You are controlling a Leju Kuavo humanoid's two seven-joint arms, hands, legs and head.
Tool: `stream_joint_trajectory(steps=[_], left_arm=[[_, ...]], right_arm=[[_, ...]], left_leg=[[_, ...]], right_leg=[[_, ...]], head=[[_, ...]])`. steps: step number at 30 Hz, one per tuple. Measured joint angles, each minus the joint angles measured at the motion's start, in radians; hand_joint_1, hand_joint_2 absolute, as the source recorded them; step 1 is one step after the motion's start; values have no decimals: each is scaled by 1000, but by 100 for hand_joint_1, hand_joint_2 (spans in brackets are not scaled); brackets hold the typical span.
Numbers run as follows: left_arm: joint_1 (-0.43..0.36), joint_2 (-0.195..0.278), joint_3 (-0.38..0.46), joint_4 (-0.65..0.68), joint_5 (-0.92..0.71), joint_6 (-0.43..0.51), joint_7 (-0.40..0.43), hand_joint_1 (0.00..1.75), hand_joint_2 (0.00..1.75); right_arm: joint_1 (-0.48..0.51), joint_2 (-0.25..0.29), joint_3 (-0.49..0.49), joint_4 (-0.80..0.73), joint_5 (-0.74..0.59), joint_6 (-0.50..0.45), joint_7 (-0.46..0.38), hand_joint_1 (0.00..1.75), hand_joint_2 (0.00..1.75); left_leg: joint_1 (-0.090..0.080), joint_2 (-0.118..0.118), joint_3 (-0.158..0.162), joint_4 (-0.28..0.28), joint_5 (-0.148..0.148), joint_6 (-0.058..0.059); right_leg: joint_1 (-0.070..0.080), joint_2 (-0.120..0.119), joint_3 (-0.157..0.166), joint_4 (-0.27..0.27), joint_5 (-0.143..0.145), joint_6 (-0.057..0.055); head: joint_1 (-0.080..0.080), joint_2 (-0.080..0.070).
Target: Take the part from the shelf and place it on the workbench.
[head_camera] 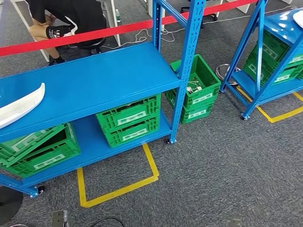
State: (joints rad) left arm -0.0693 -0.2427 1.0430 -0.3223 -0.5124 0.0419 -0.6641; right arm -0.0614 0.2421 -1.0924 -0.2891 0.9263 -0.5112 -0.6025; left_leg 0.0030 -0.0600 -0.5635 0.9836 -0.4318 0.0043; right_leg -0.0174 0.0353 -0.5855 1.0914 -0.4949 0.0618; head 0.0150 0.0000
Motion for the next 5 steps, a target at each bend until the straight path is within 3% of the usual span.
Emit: stream_joint_trajectory(steps=[2,5], left_arm=[[-1,1,-4,0,0,2,0,0,0],[3,2,-7,0,-1,5,0,0,0]], right_arm=[[-1,1,0,0,2,0,-1,0,0],[-2,1,0,0,4,-1,-2,0,0]], left_leg=[[-1,-16,-7,3,2,-13],[3,-33,-14,-1,11,-29]], right_leg=[[-3,26,33,-64,13,-7],[0,15,35,-66,16,-25]], head=[[1,0],[1,0]])
